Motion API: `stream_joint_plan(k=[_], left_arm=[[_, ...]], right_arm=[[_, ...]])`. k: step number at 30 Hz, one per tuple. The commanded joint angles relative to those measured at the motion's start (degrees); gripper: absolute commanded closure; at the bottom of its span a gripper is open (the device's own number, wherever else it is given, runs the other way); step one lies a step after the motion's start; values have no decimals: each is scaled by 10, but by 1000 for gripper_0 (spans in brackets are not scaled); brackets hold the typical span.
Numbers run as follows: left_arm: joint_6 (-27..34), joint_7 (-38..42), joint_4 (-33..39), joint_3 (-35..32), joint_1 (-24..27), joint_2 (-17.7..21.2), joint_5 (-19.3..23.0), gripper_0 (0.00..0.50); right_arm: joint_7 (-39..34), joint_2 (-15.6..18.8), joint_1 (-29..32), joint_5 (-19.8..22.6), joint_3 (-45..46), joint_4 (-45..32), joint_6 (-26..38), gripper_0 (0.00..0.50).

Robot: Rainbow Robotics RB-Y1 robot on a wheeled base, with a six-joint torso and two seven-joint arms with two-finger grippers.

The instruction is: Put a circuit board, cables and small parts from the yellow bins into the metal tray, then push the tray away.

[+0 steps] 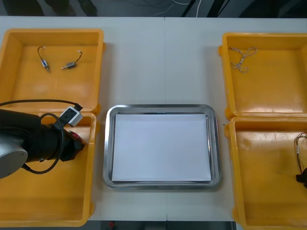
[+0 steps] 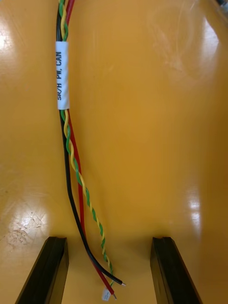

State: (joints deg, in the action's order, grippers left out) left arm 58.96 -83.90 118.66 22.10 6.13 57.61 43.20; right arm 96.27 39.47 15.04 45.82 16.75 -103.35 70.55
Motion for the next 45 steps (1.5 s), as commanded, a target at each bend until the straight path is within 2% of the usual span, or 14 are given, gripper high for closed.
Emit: stream_joint_plan(k=[1, 2, 4, 5, 6, 7, 8, 9, 25, 27, 28, 29, 32, 45], left_arm=[[-8, -58, 4, 14, -10, 23, -11, 0], [-8, -59, 4, 14, -10, 24, -10, 0], [-8, -60, 4, 15, -10, 23, -12, 0], [-9, -60, 4, 17, -10, 23, -13, 0], [-9, -60, 4, 21, -10, 23, -14, 0], [-9, -59, 4, 22, -9, 23, -15, 0], [-11, -59, 4, 25, -10, 24, -17, 0], [-11, -60, 4, 26, -10, 24, -18, 0], [-12, -59, 3, 34, -10, 29, -32, 0], [-12, -58, 3, 34, -10, 29, -32, 160], [-12, -58, 3, 34, -10, 29, -33, 388], [-12, -58, 3, 34, -10, 29, -33, 500], [-12, -57, 4, 34, -10, 29, -33, 500], [-14, -57, 5, 28, -11, 45, -19, 500]], right_arm=[[21, -18, 18, -7, -7, 0, -9, 0], [21, -18, 18, -8, -7, 0, -9, 0], [23, -18, 19, -8, -7, 0, -9, 55], [24, -18, 20, -8, -7, 0, -11, 55], [25, -18, 21, -8, -8, 0, -13, 278], [25, -18, 22, -8, -8, 0, -15, 368], [25, -18, 22, -8, -8, 0, -17, 368], [25, -18, 23, -8, -8, 0, -19, 500], [23, -18, 22, -8, 7, -21, -16, 500], [23, -18, 21, -7, 15, -30, -5, 500], [23, -18, 20, -7, 21, -37, 7, 500], [22, -18, 20, -8, 28, -45, 20, 500], [20, -18, 18, -6, 47, -69, 60, 500], [-5, -21, 18, 1, 86, -157, 143, 500]])
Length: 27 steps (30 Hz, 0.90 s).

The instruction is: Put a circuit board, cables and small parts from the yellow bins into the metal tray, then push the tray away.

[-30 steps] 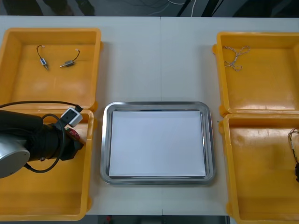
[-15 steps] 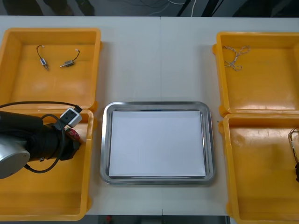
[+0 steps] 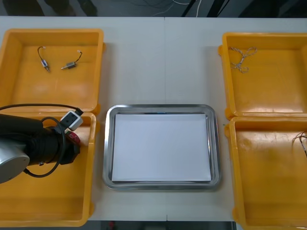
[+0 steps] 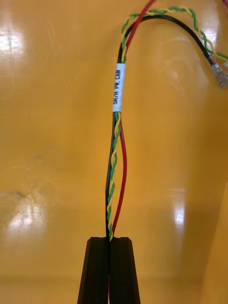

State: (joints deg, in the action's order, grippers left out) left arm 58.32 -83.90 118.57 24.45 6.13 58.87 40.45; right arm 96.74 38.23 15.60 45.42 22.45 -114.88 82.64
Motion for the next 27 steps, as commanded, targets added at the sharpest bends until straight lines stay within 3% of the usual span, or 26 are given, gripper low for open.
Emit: stream_joint_plan(k=[1, 8, 17, 27], left_arm=[[-8, -58, 6, 0, -11, 36, 20, 500], [0, -62, 42, -58, -52, 60, 45, 500], [14, -68, 73, -134, -127, 72, 57, 500], [-55, -80, 75, -187, -238, 85, 41, 500]], right_arm=[[-13, -13, 12, 4, 33, -51, 31, 500], [-29, -59, 0, -6, 52, -102, 96, 500], [-44, -104, 7, -20, 47, -148, 129, 500], [-57, -112, 67, -34, 29, -205, 121, 500]])
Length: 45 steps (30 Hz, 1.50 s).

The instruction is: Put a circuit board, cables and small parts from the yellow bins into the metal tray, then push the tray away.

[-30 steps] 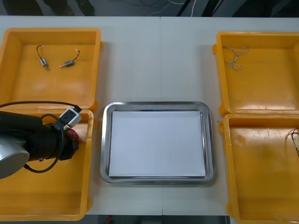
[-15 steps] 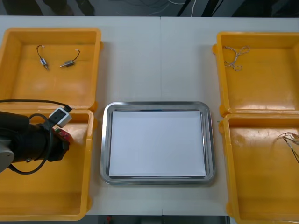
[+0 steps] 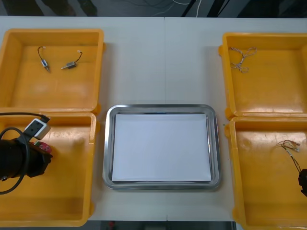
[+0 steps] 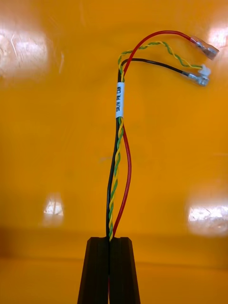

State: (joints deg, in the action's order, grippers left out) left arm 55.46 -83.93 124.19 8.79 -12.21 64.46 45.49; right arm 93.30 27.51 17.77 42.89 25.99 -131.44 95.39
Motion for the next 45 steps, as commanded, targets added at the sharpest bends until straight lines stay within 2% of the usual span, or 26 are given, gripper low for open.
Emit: stream_joint_plan(k=[1, 10, 17, 23, 24, 26, 27, 29, 30, 32, 33, 37, 38, 39, 40, 41, 45], left_arm=[[-33, -80, 19, -34, -65, 29, -11, 500], [-54, -78, -2, -39, -94, 27, -15, 500], [-94, -78, -32, -14, -86, 24, -14, 500], [-94, -72, -32, -10, -82, 24, -8, 500], [-94, -71, -31, -10, -82, 24, -8, 500], [-95, -69, -29, -10, -82, 24, -2, 500], [-94, -68, -27, -9, -81, 24, -1, 500], [-95, -64, -26, -5, -78, 22, 4, 500], [-94, -63, -25, -4, -78, 21, 6, 500], [-95, -60, -22, -2, -74, 19, 10, 500], [-95, -58, -21, 0, -72, 19, 11, 500], [-95, -53, -20, 11, -61, 18, 15, 498], [-95, -51, -21, 14, -58, 19, 15, 483], [-95, -49, -20, 14, -57, 18, 16, 386], [-95, -46, -20, 14, -56, 19, 17, 136], [-95, -45, -20, 14, -55, 18, 18, 5], [-97, -38, -20, 14, -53, 19, 21, 0]], right_arm=[[-23, -4, 53, -10, -9, -43, -9, 500], [-29, -4, 71, -18, -24, -47, -25, 500], [-29, -4, 87, -19, -29, -47, -45, 500], [-30, -4, 87, -19, -30, -47, -45, 500], [-30, -4, 87, -19, -31, -47, -45, 473], [-31, -4, 88, -19, -30, -48, -45, 301], [-32, -4, 88, -20, -30, -48, -46, 246], [-34, -4, 88, -21, -30, -47, -45, 144], [-36, -4, 89, -22, -30, -47, -46, 124], [-37, -4, 90, -22, -30, -47, -46, 23], [-38, -4, 90, -23, -30, -47, -47, 0], [-42, -4, 90, -23, -26, -47, -49, 0], [-43, -4, 90, -23, -25, -48, -51, 0], [-44, -3, 89, -23, -23, -48, -51, 0], [-44, -2, 87, -23, -22, -47, -51, 0], [-45, -1, 85, -21, -20, -47, -51, 0], [-51, 7, 74, -15, -14, -47, -51, 0]])
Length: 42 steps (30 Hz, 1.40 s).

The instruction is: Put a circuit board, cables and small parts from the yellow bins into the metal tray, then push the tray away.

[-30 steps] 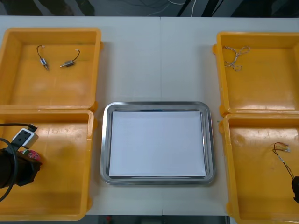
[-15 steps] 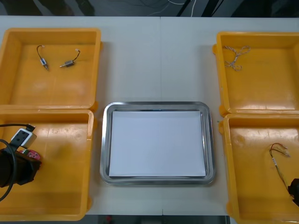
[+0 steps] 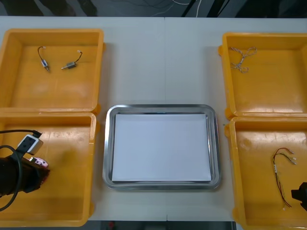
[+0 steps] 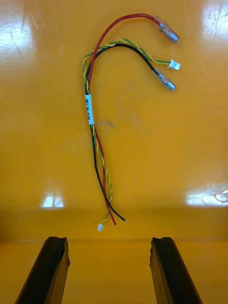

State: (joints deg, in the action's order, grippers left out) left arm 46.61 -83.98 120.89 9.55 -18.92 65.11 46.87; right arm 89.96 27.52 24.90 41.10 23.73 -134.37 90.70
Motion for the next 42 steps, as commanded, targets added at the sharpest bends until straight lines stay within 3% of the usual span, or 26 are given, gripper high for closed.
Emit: stream_joint_plan(k=[1, 6, 11, 19, 32, 42], left_arm=[[-7, -36, 13, 6, 15, 13, 9, 0], [-7, -30, 13, 6, 20, 13, 16, 0], [2, -24, 20, 1, 31, 14, 19, 0], [105, -7, 67, -54, 42, 14, 31, 0], [278, 4, 80, -111, 107, 21, 58, 0], [311, -10, 25, -112, 151, 24, 101, 0]], right_arm=[[-20, 10, -1, 4, 11, -18, -4, 0], [-28, 29, -20, 6, 16, -18, -1, 0], [-29, 49, -64, 8, 22, -18, 45, 0], [-33, 67, -135, 17, 12, -18, 105, 0], [-40, 90, -193, 15, -34, -9, 127, 0], [-35, 90, -210, 20, -50, 45, 109, 0]])
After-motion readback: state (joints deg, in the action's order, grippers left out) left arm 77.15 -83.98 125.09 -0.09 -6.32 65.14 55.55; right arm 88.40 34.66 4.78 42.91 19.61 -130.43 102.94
